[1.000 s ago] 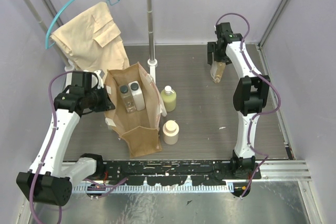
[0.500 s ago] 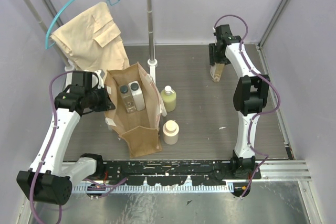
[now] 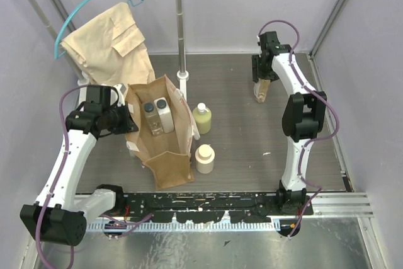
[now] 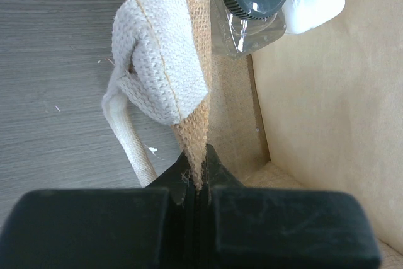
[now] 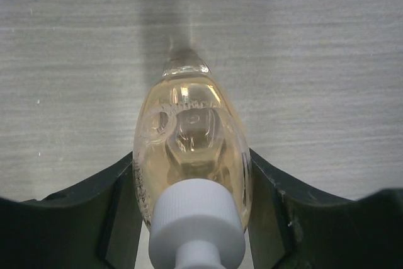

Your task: Place the personal care products into the canvas bag

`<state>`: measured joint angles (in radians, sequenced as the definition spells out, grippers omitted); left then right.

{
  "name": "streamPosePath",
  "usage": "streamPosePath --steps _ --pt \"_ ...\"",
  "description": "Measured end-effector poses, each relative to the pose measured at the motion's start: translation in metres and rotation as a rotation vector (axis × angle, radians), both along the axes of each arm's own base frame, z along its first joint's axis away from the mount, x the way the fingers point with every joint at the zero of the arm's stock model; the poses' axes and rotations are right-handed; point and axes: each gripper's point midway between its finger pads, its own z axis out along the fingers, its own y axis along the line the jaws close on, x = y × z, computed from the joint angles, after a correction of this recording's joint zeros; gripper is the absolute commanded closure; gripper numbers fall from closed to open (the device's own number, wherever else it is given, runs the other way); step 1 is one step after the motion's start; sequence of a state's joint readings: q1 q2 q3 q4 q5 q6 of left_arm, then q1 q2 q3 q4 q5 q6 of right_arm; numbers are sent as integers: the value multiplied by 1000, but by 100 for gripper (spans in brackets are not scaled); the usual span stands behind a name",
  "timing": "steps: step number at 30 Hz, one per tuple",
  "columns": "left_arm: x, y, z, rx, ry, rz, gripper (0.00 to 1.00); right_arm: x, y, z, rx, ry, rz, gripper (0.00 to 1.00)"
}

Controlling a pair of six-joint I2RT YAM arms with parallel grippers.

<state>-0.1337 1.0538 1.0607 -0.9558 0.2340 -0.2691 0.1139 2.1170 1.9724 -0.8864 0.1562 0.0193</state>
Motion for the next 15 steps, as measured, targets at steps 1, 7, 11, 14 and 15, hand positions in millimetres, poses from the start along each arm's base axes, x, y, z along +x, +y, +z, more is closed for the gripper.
streamPosePath --steps 1,7,11,14,15 --pt "0 0 0 0 0 0 100 -4 0 2 4 7 -2 91" --pt "0 0 0 0 0 -2 100 -32 12 40 57 -11 4 99" --pt "1 -1 -1 -5 2 -8 100 -49 39 99 81 -127 59 99" --pt "1 -2 0 -10 -1 -11 100 -69 82 148 107 -218 151 99" --pt "1 -3 0 -11 -1 -12 100 -78 104 168 124 -259 200 99"
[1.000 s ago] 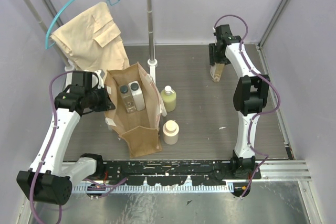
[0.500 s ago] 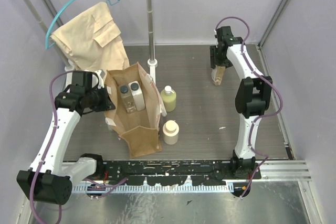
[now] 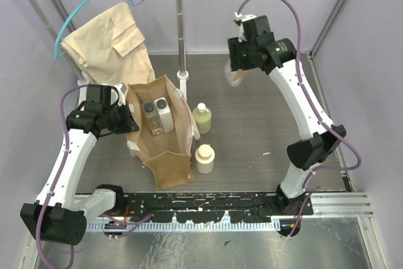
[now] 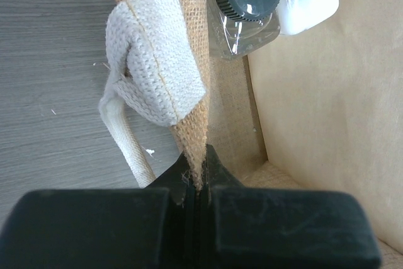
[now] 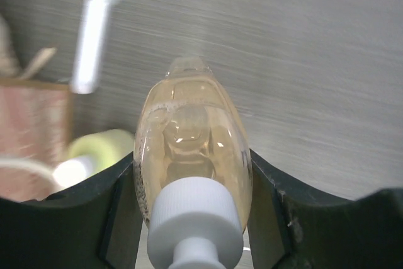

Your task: Place the personal care products into the canvas bag

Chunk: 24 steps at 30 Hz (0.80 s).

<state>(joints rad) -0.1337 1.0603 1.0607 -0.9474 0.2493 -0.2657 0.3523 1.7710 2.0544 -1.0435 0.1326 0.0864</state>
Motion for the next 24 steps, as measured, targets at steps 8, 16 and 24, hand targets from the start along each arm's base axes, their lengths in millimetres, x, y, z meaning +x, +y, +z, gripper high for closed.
streamPosePath --steps 8,16,24 --pt "0 0 0 -2 1 -1 100 -84 114 89 174 -167 292 99" --pt "0 0 0 -2 0 -1 100 -148 144 109 296 -179 427 99" --pt "0 -1 0 -2 0 -1 100 -181 208 74 297 -94 553 99"
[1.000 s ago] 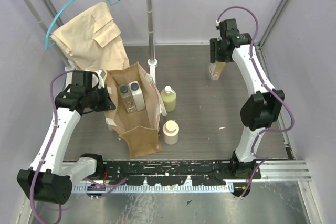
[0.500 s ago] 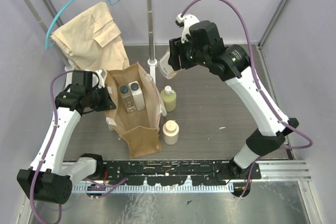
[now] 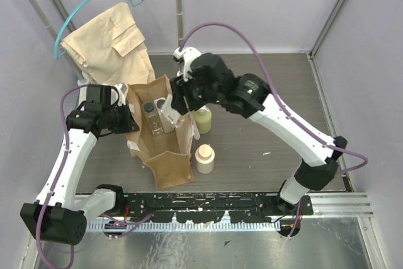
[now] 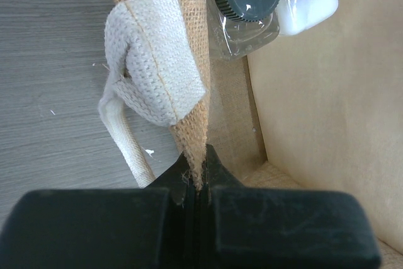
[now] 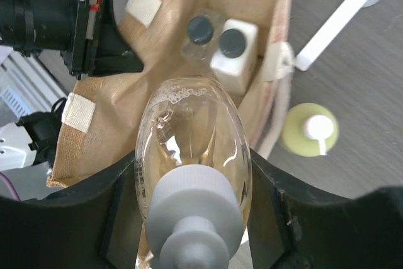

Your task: Place the personal care products into the canvas bag

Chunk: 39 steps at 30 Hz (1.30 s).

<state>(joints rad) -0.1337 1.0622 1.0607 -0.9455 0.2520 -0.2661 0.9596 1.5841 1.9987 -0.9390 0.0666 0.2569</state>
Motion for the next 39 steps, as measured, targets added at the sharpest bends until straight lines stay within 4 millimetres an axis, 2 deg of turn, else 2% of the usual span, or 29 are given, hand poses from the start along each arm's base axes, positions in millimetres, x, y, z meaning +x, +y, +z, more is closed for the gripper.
streamPosePath --steps 4,7,18,22,26,33,39 --pt "0 0 0 0 1 0 100 -8 30 -35 -47 58 39 99" --pt "0 0 0 0 1 0 100 -8 42 -60 -82 99 37 100" --pt "0 0 0 -1 0 -1 100 22 47 -117 -209 137 -124 99" --pt "0 0 0 -1 -1 -1 100 37 54 -147 -306 131 -190 99" --pt "0 -1 0 -3 -1 -3 100 40 58 -179 -385 144 -217 99" --pt "1 -1 0 -4 -3 -4 100 38 63 -194 -399 138 -234 99" --pt "1 -1 1 -6 -3 -5 100 36 62 -217 -415 156 -241 99"
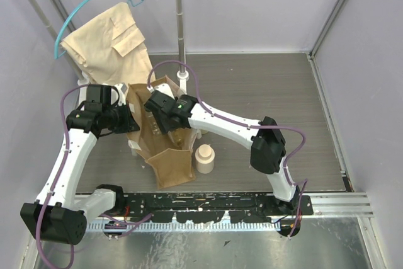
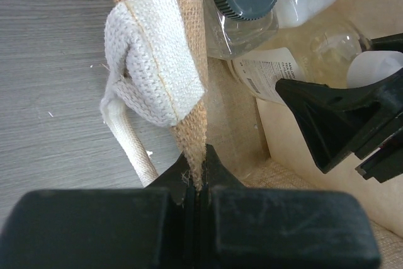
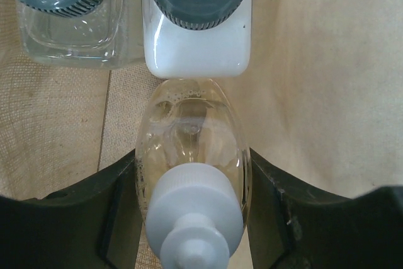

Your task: Place the personal care products into the canvas bag

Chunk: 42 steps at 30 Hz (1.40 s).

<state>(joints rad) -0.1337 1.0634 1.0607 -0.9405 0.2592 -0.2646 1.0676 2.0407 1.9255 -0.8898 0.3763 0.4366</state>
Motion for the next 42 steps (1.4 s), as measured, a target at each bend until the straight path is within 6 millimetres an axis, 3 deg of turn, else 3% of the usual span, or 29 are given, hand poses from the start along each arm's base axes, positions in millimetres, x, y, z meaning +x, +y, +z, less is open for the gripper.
streamPosePath --steps 5,7,10,13,15,19,28,33,38,42 --pt "0 0 0 0 0 -1 100 1 2 -3 9 -1 -5 98" --pt "0 0 0 0 0 -1 100 1 3 -4 9 1 -5 90" --pt "0 0 0 0 0 -1 100 0 4 -10 4 13 0 64" --pt "0 0 0 0 0 -1 100 -2 6 -18 -2 32 8 27" --pt "0 0 0 0 0 -1 100 -3 7 -20 -3 39 9 18" --pt "0 0 0 0 0 -1 100 3 6 -14 3 9 3 12" --pt "0 0 0 -1 0 0 100 4 6 5 31 -19 13 10" --pt "0 0 0 -1 0 0 100 1 5 39 96 -53 23 6" --pt "0 0 0 -1 0 0 100 -7 -6 114 263 -141 36 5" --pt "0 0 0 -1 1 0 100 -20 -30 167 374 -211 31 5"
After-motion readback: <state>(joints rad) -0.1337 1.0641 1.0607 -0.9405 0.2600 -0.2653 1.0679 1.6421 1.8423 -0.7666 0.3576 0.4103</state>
